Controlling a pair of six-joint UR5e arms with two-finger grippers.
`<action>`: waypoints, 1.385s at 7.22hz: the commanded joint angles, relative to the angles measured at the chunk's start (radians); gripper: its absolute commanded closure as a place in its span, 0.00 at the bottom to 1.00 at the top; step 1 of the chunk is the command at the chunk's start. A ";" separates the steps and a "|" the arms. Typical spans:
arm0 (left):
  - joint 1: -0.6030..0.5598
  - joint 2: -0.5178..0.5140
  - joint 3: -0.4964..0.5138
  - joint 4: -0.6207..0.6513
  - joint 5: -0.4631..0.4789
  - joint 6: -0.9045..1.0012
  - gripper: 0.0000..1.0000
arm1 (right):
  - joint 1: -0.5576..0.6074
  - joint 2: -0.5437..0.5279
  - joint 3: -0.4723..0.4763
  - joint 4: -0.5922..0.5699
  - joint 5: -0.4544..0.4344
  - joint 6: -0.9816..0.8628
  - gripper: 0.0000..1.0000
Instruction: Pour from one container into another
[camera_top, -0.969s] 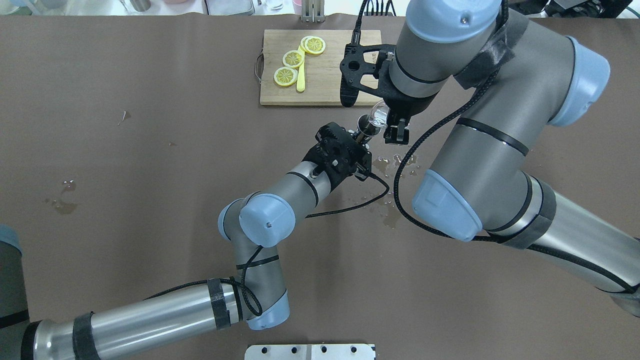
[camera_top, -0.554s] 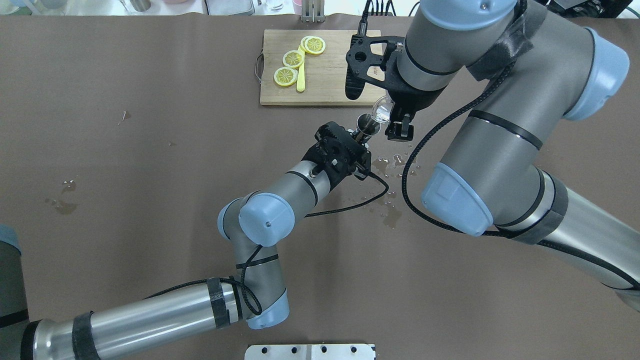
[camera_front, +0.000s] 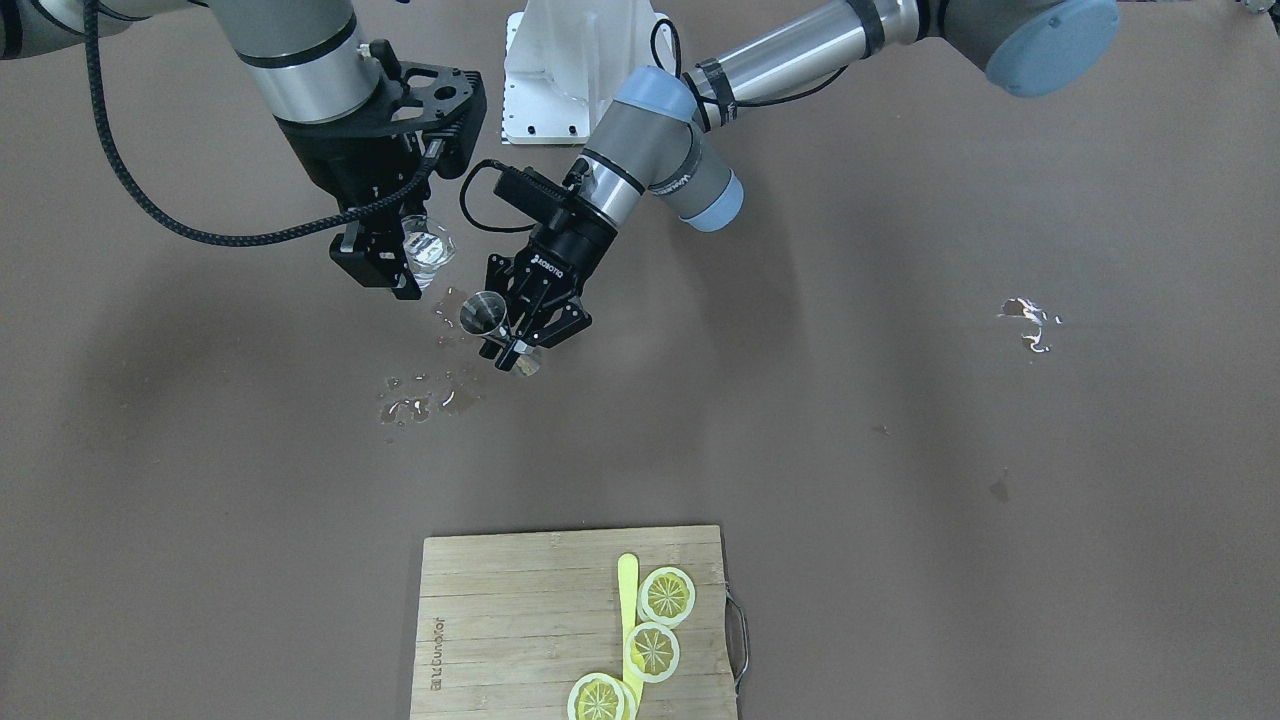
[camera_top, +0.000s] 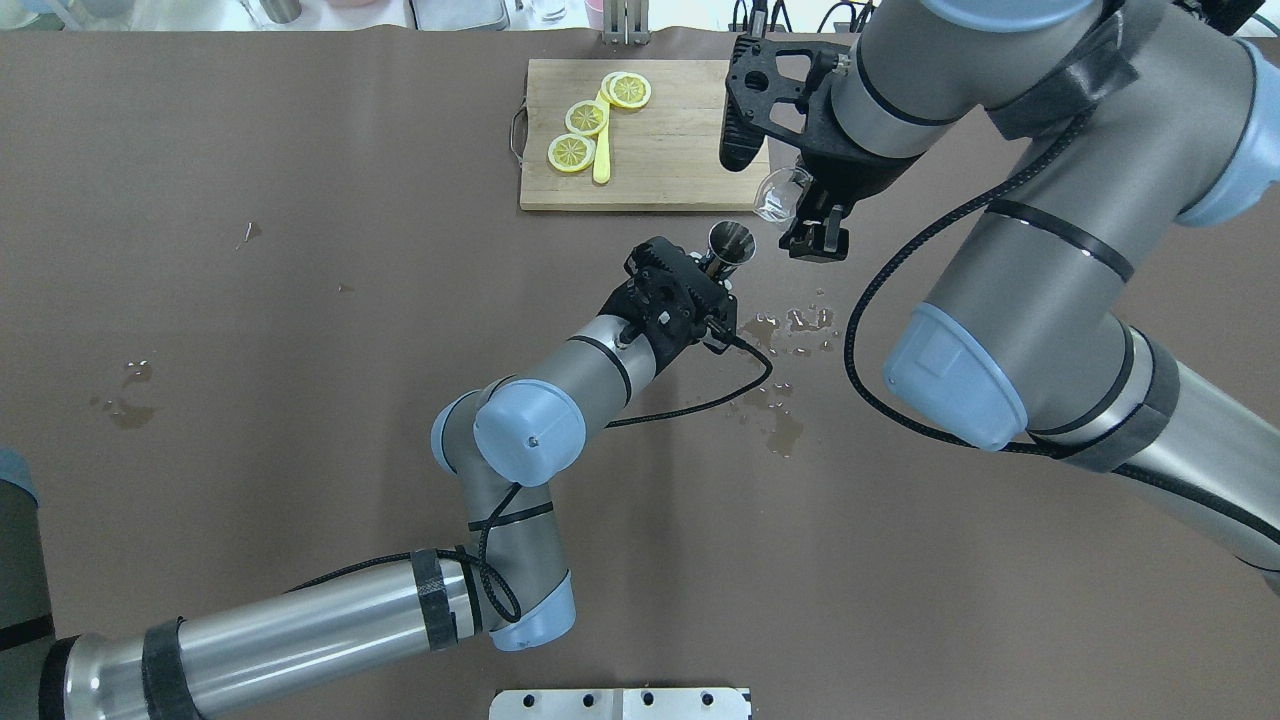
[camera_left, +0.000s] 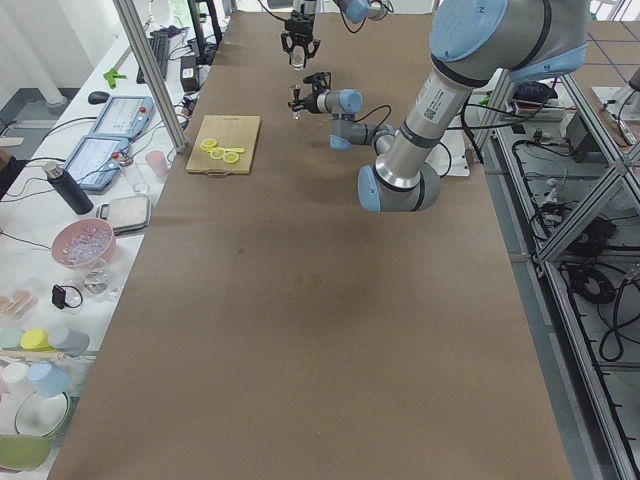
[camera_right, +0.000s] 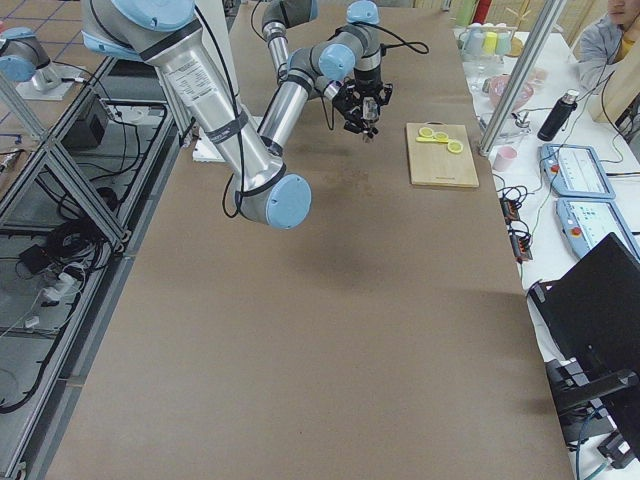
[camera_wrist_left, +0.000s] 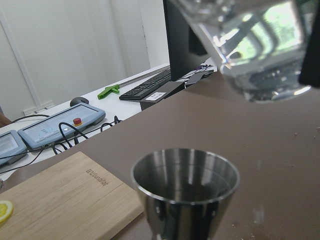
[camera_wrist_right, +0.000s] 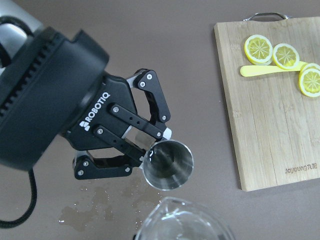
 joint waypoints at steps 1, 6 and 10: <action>-0.050 0.023 0.005 -0.001 0.035 0.001 1.00 | 0.045 -0.080 0.015 0.122 0.064 0.001 1.00; -0.268 0.085 -0.065 -0.007 -0.107 -0.002 1.00 | 0.104 -0.341 -0.001 0.534 0.161 0.064 1.00; -0.282 0.252 -0.192 -0.055 -0.207 -0.004 1.00 | 0.122 -0.436 -0.085 0.887 0.190 0.330 1.00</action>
